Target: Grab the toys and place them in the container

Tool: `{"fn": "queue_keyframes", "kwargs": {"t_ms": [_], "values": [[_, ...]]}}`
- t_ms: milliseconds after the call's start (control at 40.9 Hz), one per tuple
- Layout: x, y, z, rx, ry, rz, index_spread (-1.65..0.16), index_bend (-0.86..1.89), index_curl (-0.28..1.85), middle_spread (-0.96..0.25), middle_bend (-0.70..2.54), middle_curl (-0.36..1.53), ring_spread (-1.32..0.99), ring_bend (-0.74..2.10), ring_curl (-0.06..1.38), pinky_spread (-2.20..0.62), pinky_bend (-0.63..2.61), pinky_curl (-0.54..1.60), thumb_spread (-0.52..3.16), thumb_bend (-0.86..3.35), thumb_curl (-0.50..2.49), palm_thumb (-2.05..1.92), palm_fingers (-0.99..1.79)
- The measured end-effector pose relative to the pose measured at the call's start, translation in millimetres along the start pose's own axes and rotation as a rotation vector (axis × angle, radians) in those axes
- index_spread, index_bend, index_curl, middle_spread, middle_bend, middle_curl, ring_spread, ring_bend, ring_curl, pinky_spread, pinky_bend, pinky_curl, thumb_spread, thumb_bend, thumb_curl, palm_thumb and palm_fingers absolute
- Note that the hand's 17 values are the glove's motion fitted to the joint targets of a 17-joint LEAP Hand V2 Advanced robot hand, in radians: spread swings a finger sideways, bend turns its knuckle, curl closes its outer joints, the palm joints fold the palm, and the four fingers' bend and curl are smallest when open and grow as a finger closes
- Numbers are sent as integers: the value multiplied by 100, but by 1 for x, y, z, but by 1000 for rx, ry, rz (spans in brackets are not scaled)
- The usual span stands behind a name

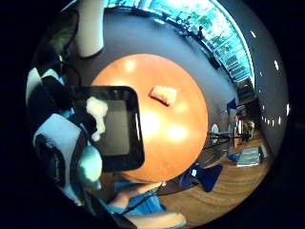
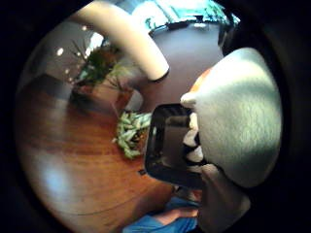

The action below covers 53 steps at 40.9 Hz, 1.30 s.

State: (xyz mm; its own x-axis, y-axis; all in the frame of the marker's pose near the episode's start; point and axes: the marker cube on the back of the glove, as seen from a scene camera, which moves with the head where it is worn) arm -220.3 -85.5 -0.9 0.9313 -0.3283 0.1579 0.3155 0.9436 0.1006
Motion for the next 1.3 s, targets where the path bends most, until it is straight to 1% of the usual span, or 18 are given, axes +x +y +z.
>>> {"fn": "queue_keyframes", "kwargs": {"t_ms": [49, 73, 98, 147, 171, 244, 367, 440, 562, 660, 758, 880, 1026, 1124, 1222, 1246, 1295], "values": [[-3, 2, 5, -31, -47, -10, -33, 4, 38, -50, 26, 87, -44, 115, 56, -43, 117, 45, 84, 3, 94, 68, 83], [-5, 3, 8, -52, -73, -18, -33, -3, 35, -49, 26, 87, -44, 117, 57, -42, 120, 45, 87, 0, 93, 64, 79], [-5, 5, 11, -76, -93, -25, -33, 3, 36, -49, 26, 88, -44, 117, 57, -42, 120, 45, 87, 2, 94, 67, 80], [-5, 8, 17, -127, -109, -34, -31, -9, 29, -46, 27, 88, -41, 121, 57, -41, 121, 45, 100, -11, 84, 43, 69], [-4, 10, 21, -147, -107, -36, -31, -7, 28, -45, 26, 88, -40, 122, 57, -40, 122, 46, 102, -11, 81, 38, 65], [-4, 12, 27, -173, -106, -41, -28, -5, 25, -35, 17, 86, -33, 119, 58, -34, 132, 49, 104, -16, 70, 11, 33], [-2, 13, 28, -187, -189, -108, -26, -1, 20, -19, 13, 81, -21, 112, 56, -25, 150, 52, 105, -11, 60, -6, 3], [6, 10, 27, -177, -143, -102, -26, 5, 18, -11, 11, 76, -15, 103, 51, -18, 158, 51, 105, -10, 55, -9, -13], [16, 5, 22, -155, -82, -78, -26, 8, 17, -1, 13, 70, -7, 99, 46, -10, 162, 49, 105, -8, 49, -9, -14], [29, 1, 17, -149, -74, -79, -27, 12, 18, 4, 14, 66, -3, 91, 43, -6, 160, 48, 105, -7, 45, -8, -18], [47, -10, 12, -132, -64, -10, -28, 12, 19, 7, 14, 62, 1, 85, 41, -2, 157, 46, 105, -7, 41, -8, -19], [75, -23, 9, -115, -6, 7, -28, 13, 20, 8, 14, 57, 4, 74, 37, 1, 153, 43, 106, -6, 38, -7, -21], [68, -59, 15, -114, 103, -15, -28, 11, 20, 9, 14, 52, 7, 68, 34, 3, 150, 41, 106, -6, 34, -6, -20], [92, -72, 20, -113, 115, 11, -29, 10, 20, 8, 14, 49, 7, 65, 33, 4, 149, 40, 106, -5, 33, -5, -19], [128, -78, 29, -129, 126, 66, -29, 10, 19, 8, 14, 46, 8, 61, 31, 4, 148, 39, 106, -5, 32, -5, -19], [136, -80, 33, -131, 127, 93, -29, 10, 19, 8, 14, 45, 8, 60, 31, 4, 148, 39, 106, -5, 31, -5, -20], [150, -87, 40, -131, 123, 198, -29, 9, 19, 8, 14, 44, 9, 58, 30, 5, 148, 38, 106, -5, 31, -5, -21]]}}
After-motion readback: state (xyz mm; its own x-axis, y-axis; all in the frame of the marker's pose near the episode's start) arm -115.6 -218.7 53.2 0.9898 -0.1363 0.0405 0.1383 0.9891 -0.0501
